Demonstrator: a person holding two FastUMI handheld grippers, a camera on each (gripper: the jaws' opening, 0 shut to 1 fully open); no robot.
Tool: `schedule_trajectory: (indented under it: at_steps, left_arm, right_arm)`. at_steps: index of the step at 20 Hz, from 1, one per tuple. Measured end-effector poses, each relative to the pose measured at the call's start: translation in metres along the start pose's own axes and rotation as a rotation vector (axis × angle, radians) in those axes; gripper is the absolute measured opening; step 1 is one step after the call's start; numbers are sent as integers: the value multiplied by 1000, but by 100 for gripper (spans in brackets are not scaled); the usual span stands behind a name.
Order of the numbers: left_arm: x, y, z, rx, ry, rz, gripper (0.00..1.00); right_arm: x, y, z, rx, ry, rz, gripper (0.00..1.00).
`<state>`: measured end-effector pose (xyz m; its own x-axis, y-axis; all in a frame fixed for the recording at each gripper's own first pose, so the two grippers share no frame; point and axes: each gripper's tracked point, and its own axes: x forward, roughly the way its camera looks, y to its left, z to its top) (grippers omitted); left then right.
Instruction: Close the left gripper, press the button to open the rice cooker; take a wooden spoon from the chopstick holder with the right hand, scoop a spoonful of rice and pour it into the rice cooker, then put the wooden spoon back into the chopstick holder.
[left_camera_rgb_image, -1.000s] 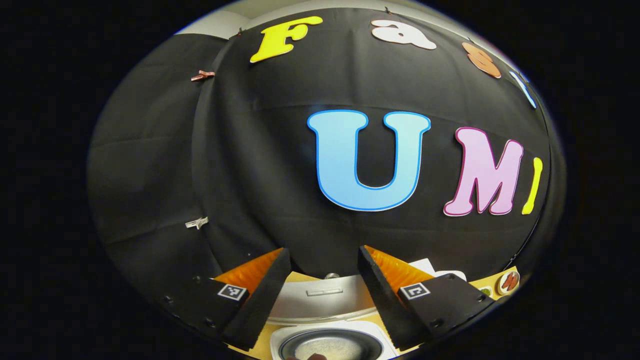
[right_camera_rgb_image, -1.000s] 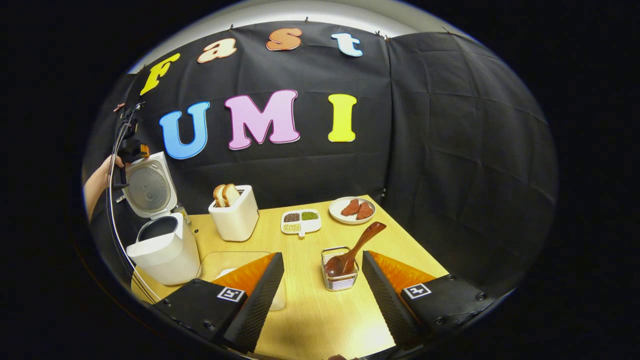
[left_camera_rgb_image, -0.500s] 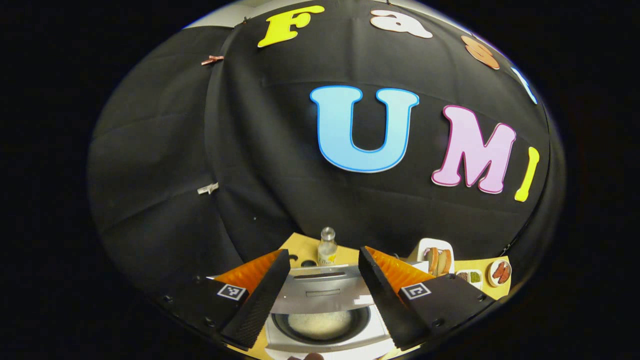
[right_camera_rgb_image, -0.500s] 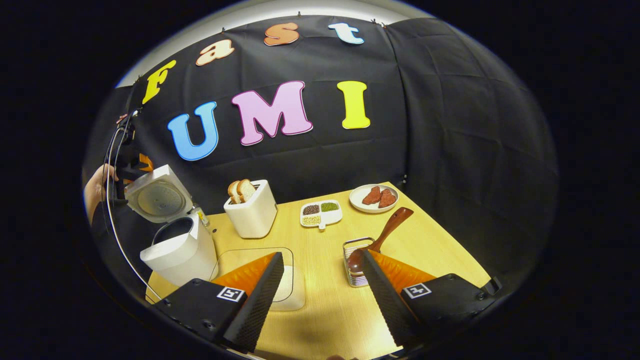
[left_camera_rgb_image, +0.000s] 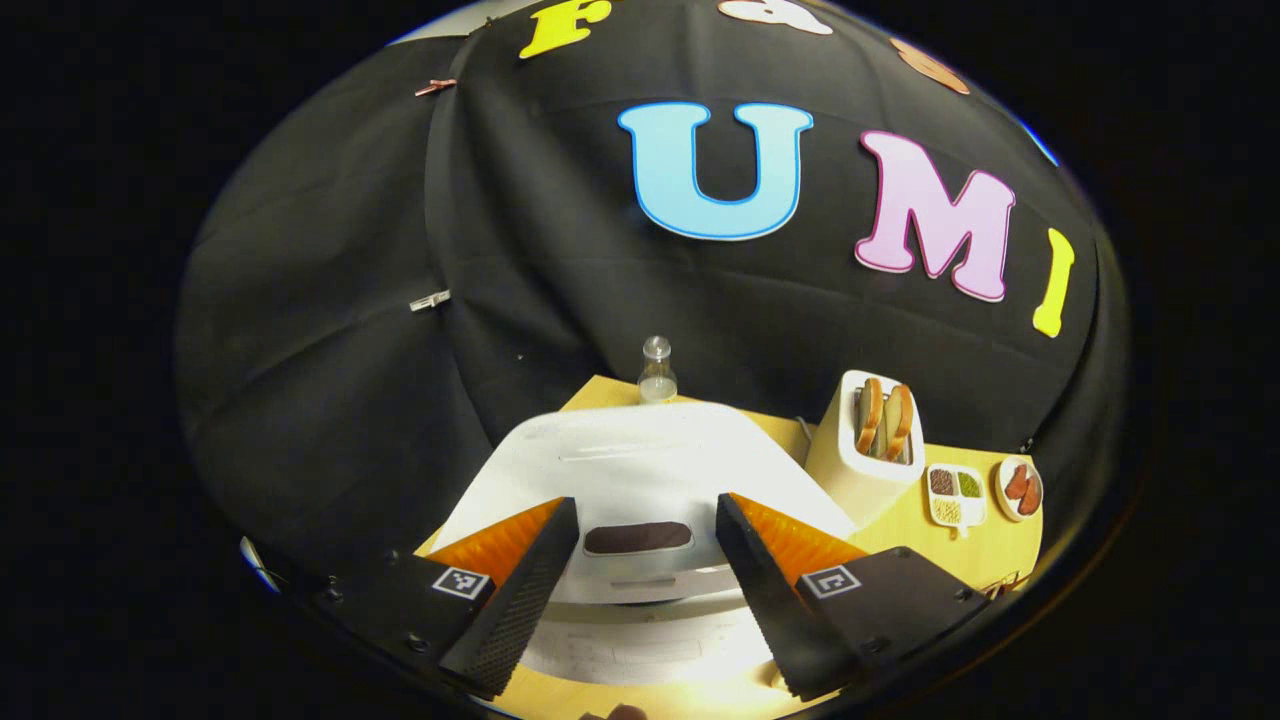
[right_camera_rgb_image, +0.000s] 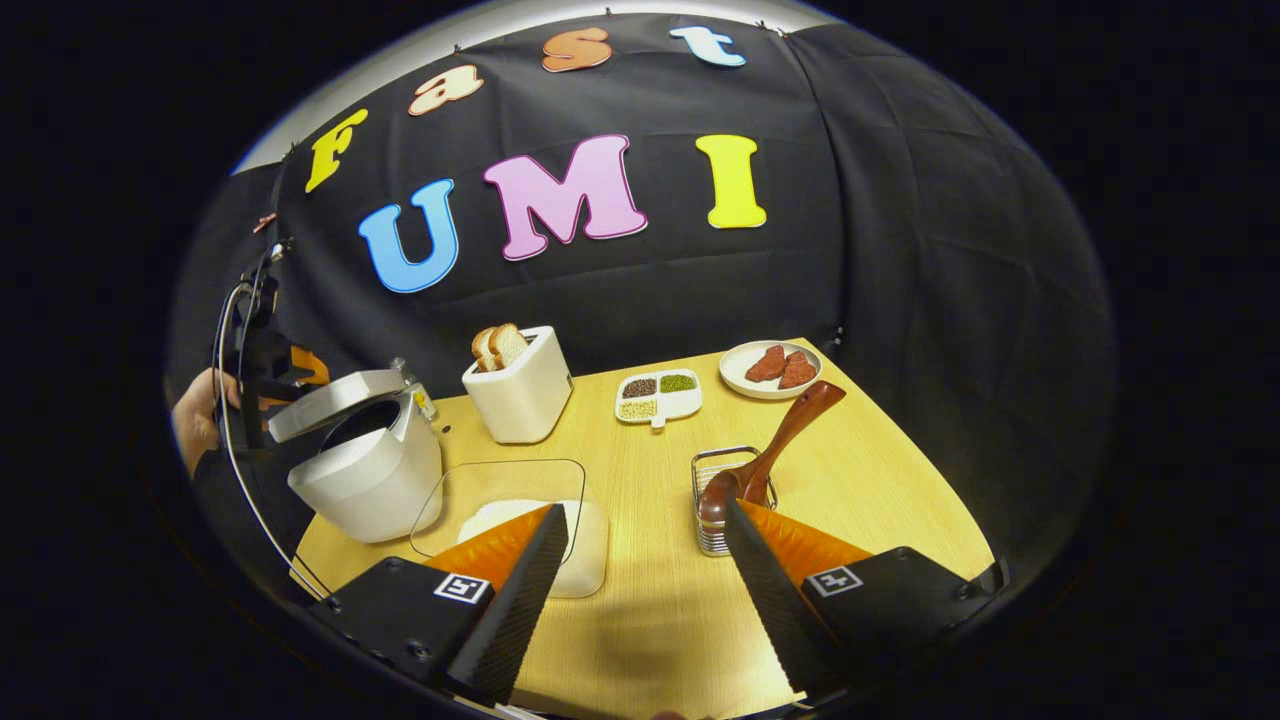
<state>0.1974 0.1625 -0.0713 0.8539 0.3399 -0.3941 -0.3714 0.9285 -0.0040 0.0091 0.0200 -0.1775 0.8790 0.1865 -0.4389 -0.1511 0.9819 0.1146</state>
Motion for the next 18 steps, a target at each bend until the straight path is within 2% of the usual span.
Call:
schedule_trajectory:
  at_steps: [7, 18]
  left_arm:
    - [13, -6, -50, 5, 50, -1, 99]
    - [14, -7, -57, 22, 66, -18, 100]
  right_arm:
    - [0, -10, -7, -15, 17, 9, 99]
    - [-5, -4, -15, -33, 26, 12, 99]
